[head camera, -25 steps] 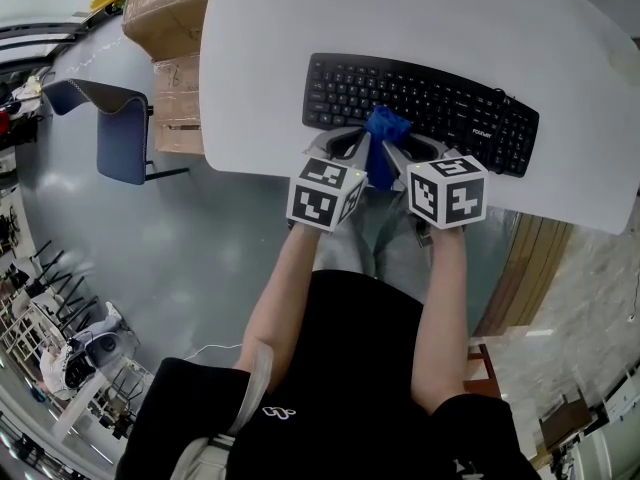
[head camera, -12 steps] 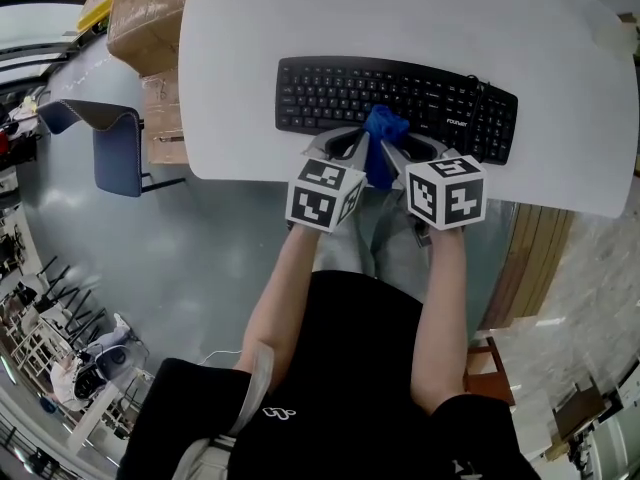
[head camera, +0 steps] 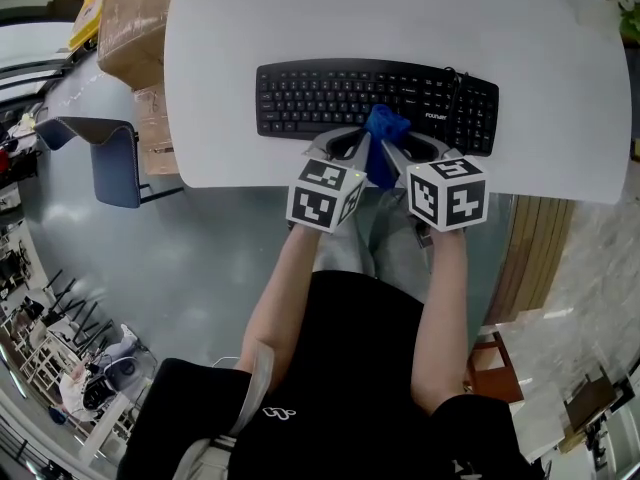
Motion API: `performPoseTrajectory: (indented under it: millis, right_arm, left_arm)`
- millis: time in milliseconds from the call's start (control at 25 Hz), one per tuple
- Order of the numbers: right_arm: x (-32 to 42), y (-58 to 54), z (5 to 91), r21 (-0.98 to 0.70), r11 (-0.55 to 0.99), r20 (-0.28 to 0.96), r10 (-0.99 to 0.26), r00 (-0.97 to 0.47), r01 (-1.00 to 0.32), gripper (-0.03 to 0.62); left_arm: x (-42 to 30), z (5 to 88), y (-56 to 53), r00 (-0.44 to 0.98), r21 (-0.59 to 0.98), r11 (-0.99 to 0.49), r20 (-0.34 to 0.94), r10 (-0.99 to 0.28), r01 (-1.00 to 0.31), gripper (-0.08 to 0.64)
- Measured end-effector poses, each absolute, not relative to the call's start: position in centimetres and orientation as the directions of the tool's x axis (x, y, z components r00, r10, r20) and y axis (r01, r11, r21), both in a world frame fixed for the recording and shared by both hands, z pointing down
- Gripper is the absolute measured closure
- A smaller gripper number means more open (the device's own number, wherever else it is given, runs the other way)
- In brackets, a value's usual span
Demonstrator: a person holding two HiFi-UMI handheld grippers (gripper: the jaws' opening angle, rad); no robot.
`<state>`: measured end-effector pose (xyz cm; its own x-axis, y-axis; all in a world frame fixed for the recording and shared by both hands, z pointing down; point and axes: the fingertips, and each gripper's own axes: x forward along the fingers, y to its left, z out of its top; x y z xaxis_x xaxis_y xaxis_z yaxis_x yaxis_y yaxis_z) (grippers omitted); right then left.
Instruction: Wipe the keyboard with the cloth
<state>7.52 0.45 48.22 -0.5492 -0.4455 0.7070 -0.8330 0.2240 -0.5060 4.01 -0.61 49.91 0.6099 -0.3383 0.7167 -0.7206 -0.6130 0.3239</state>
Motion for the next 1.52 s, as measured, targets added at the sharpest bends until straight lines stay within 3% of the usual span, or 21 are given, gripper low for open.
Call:
performPoseTrajectory:
  millis: [1520]
  right_arm:
    - [19.0, 1.9, 46.7, -0.513, 0.149, 0.670, -0.545, -0.503, -0.845, 0.502]
  left_arm:
    - [16.0, 49.1, 0.7, 0.664, 0.317, -0.720, 0.701, -0.261, -0.618, 0.561]
